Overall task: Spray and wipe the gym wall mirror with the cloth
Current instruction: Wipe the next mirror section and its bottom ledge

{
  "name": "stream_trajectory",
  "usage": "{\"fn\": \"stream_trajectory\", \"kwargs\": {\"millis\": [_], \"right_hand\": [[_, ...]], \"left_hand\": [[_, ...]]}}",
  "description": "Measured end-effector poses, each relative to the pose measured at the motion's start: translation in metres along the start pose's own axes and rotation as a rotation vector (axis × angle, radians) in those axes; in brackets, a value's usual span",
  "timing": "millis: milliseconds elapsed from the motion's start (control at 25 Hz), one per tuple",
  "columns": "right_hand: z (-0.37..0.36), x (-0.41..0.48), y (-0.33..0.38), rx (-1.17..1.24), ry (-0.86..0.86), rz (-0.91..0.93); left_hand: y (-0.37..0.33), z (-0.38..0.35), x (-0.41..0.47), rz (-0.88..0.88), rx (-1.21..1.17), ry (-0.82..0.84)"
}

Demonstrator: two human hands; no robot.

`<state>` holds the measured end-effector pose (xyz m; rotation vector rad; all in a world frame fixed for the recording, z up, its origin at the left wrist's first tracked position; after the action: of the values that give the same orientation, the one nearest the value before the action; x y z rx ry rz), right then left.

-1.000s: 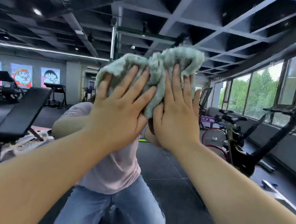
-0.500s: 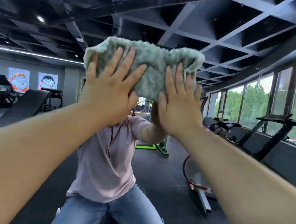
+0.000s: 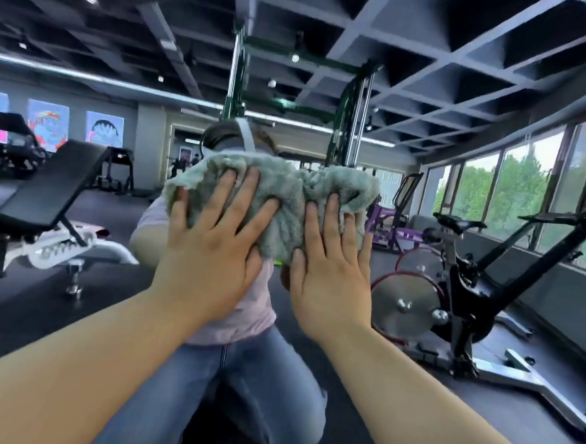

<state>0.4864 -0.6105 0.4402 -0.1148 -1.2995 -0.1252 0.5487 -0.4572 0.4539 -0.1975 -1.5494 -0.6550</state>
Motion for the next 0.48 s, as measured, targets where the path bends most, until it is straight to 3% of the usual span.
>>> {"fn": "stream_trajectory", "kwargs": {"millis": [160,280,480], "right_hand": [[-0.029,-0.132,-0.007,-0.024,0.023,0.029],[-0.037,-0.207,-0.016,-0.044,0.144,0.036],[-0.049,-0.297,-0.012,-0.015,0.204,-0.054]], "left_hand": [[-0.043,0.000,-0.111,-0.071,-0.066,0.114],[-0.060,0.002,-0.189,-0.148,-0.061,0.267],[-0.088,0.012,-0.274,-0.088,-0.099,0.356]]}}
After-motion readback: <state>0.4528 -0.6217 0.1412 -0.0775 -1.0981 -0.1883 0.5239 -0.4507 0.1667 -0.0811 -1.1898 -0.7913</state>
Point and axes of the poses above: each hand's wrist, its own x-axis towards the middle knuckle, its own z-axis out of the back of the hand, y = z × x, the point moved 1 cm from there along x, towards the middle knuckle, and after that the axes turned 14 degrees about -y, right-handed, at the moved point
